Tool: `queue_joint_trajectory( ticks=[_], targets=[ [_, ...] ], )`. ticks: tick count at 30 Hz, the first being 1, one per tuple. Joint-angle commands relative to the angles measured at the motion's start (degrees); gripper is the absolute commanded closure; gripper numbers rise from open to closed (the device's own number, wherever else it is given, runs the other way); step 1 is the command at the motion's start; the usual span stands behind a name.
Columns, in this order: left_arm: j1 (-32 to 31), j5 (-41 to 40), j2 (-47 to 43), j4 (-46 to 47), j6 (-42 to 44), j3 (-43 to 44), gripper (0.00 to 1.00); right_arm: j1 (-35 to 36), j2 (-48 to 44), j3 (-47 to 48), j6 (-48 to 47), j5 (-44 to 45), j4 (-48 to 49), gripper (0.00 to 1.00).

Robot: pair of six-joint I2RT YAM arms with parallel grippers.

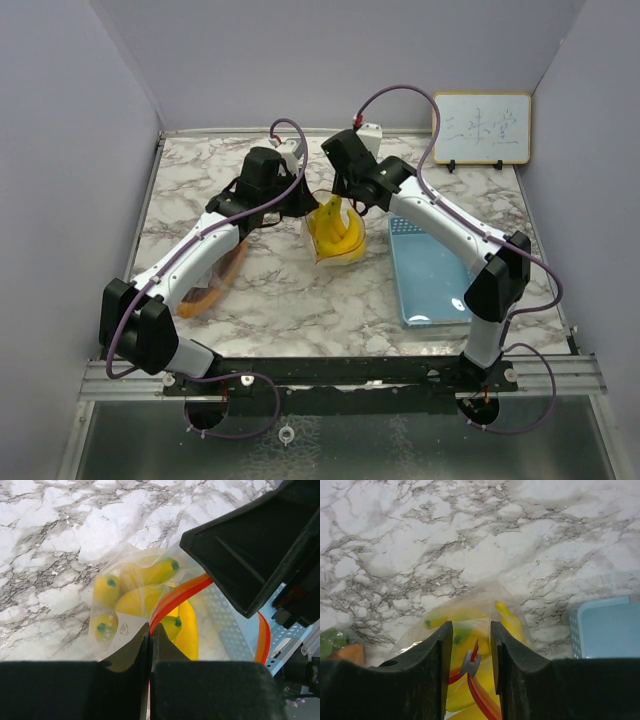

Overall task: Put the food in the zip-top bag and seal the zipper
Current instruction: Zip the zipper food storage bag.

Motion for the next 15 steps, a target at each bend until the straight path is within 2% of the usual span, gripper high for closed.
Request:
queue_joint_trajectory(
  ticks=[1,7,10,11,15],
  targets=[
    [0.2,1.7,0.4,2.4,-0.5,1.2,1.0,-0.7,-2.6,-2.3,1.0,-5.6,3.3,0.7],
    [0.1,2.6,0.5,3.4,-1.4,1.1,1.0,-0.9,-5.6,-5.9,0.5,-8.0,6.2,0.94],
    [0.1,4.1,0.0,3.4,-1.4,1.9,1.0,-1.1,-6.5,-4.9,-2.3,-8.8,8.0,0.98],
    [0.1,4.3,-0.4,2.8,-1.0,2.5,0.98,-1.2,-6.7,-4.2,-3.9,-9.3,8.7,0.98],
    [0.2,4.2,-3.0,0.0,2.1,4.8,0.7,-1.6,-7.4,-0.6,-10.4,-11.3,10.0,0.98]
  ],
)
